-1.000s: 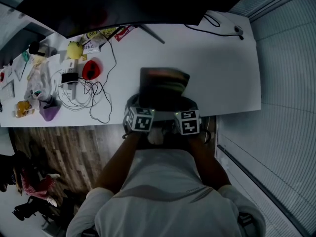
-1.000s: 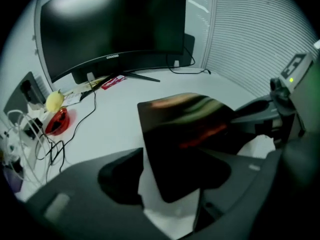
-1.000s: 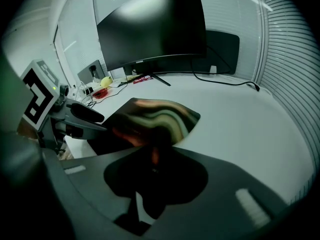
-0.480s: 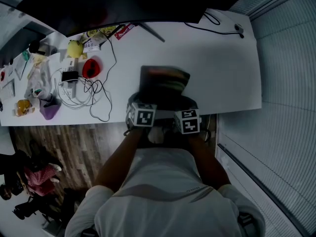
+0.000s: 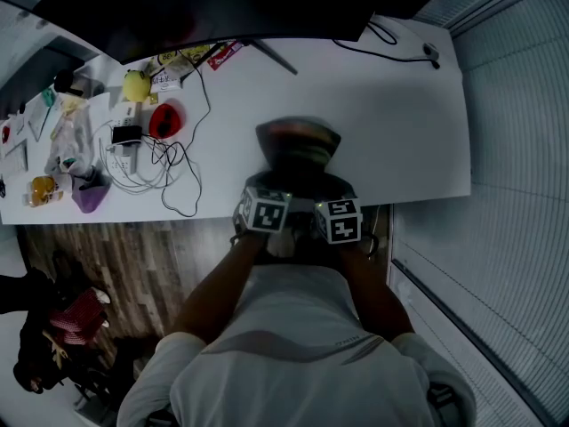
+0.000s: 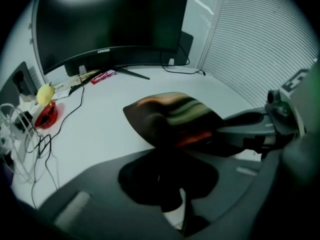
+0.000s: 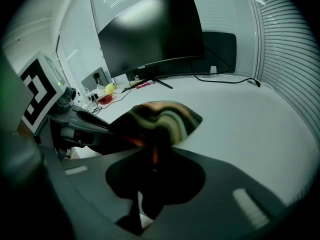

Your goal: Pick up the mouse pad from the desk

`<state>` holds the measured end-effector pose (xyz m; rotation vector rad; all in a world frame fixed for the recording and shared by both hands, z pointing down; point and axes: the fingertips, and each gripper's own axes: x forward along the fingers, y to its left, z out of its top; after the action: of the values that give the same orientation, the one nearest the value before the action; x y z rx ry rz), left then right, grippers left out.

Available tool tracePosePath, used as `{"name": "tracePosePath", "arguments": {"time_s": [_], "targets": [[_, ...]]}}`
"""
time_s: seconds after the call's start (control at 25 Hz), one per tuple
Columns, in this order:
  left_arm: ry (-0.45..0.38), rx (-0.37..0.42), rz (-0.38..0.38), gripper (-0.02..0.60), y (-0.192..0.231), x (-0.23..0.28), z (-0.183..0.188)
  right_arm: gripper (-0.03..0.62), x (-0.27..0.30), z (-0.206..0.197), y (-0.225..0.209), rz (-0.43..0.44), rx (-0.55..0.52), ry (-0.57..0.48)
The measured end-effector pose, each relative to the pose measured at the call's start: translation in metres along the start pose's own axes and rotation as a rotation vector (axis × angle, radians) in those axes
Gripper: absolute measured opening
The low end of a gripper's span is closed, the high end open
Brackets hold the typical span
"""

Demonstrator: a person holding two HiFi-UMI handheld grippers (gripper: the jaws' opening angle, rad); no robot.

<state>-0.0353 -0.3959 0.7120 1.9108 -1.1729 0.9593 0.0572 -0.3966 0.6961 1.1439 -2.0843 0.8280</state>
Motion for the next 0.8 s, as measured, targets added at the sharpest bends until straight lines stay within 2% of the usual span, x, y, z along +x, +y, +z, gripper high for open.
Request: {"name": "tracePosePath", "arguments": {"time_s": [0.28, 0.56, 0.8], "targets": [[-0.146, -0.033, -0.089, 0.06, -0.01, -0.043, 0.042, 0.041, -0.033, 0.035, -0.004, -0.001, 0.001, -0.124], [-0.383, 0.025, -0.128, 0.061, -0.02, -0.113, 0.11, 0.041, -0.093, 0.11, 0.006, -0.009, -0.039, -0.307], [-0.598, 0.088, -0.139, 0.06, -0.027, -0.195, 0.159, 0.041, -0.157, 0.174, 0.03, -0.009, -0.097, -0.482]]}}
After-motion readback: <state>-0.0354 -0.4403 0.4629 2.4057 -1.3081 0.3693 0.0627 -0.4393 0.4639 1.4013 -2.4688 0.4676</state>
